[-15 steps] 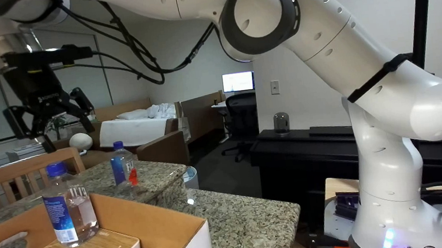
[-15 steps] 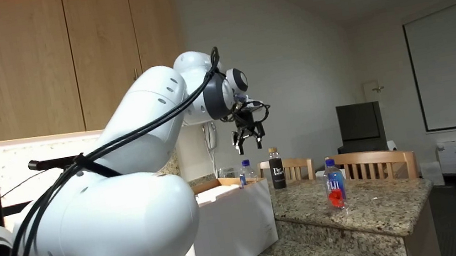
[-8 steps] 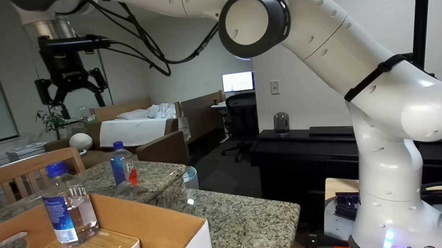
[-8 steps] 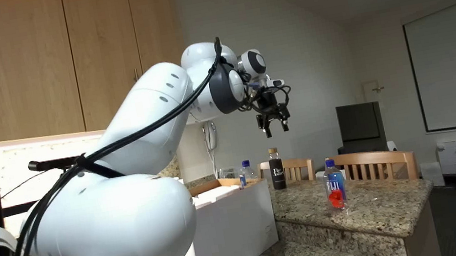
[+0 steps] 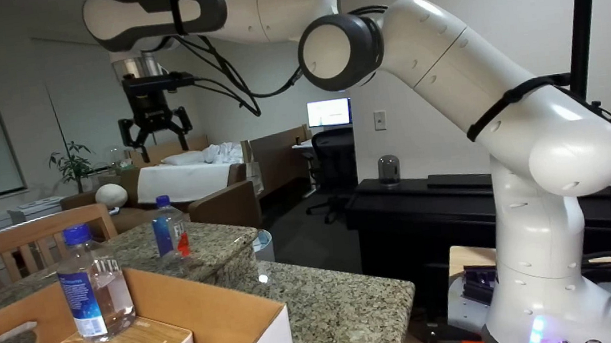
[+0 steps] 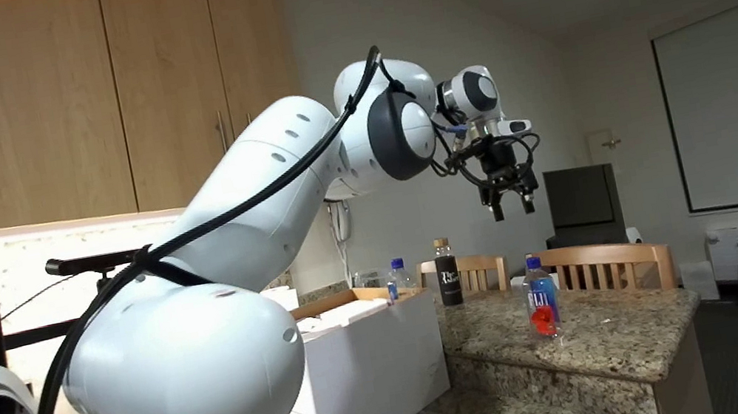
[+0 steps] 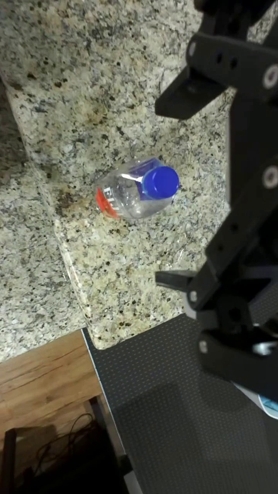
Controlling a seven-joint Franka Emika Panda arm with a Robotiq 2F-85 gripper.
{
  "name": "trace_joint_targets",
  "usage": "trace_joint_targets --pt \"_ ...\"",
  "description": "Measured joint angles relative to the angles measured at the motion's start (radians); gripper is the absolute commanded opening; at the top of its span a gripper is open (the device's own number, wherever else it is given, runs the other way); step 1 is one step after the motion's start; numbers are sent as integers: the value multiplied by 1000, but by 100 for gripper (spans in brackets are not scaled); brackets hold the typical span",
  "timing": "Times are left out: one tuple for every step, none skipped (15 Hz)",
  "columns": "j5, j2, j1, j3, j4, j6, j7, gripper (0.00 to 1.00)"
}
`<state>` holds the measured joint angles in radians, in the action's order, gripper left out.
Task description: Put the two bottles in the box
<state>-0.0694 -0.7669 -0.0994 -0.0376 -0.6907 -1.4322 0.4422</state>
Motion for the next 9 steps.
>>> trace_joint_targets --pt "14 -16 14 2 -1 -4 -1 100" --pt "28 -34 24 5 -1 -7 -2 100" --pt "40 -53 31 10 -1 -9 -4 100" --pt "50 -71 35 16 -1 -10 -6 100" --pt "58 -90 36 22 -1 -10 -7 100" --pt "64 -107 36 28 -1 -10 -7 100" --pt "64 -122 34 34 -1 -10 -7 100" --pt "64 -134 32 37 0 -10 -7 100" --pt "64 -142 30 39 0 -10 -7 100"
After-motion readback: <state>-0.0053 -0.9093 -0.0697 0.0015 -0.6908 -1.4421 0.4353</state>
